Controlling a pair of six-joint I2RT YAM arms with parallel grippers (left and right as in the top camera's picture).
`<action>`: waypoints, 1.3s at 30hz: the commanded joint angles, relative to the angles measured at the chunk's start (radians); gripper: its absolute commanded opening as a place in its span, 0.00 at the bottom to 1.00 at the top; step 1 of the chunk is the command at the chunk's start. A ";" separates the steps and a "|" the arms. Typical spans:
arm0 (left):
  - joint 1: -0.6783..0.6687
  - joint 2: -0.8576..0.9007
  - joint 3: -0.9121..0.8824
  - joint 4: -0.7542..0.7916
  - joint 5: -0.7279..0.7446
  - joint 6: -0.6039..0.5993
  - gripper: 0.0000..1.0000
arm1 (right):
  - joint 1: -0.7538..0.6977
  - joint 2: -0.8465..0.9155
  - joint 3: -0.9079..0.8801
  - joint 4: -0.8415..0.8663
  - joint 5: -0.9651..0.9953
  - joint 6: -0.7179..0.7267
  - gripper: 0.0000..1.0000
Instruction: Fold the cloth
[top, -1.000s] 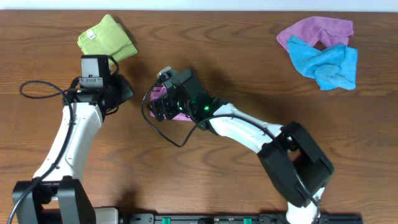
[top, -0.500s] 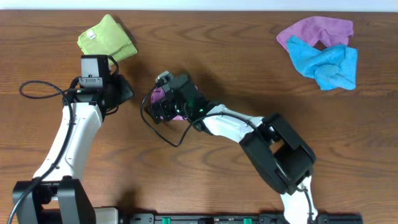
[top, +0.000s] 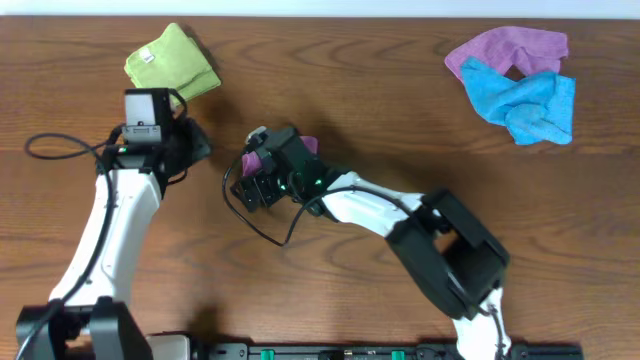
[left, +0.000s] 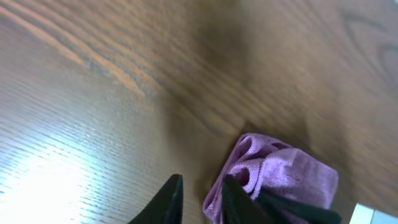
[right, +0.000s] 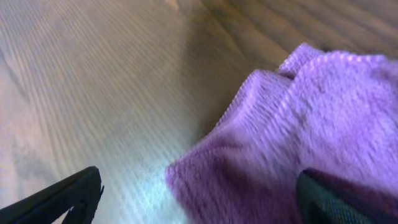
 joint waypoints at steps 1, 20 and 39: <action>0.022 -0.051 -0.007 -0.005 0.020 0.014 0.29 | -0.017 -0.119 0.019 -0.078 0.016 0.016 0.99; 0.038 -0.148 -0.007 -0.055 0.196 -0.013 0.83 | -0.175 -0.691 0.014 -0.708 0.182 -0.121 0.99; 0.035 -0.139 -0.137 -0.111 0.309 -0.127 0.85 | -0.440 -1.484 -0.565 -0.845 0.185 0.073 0.99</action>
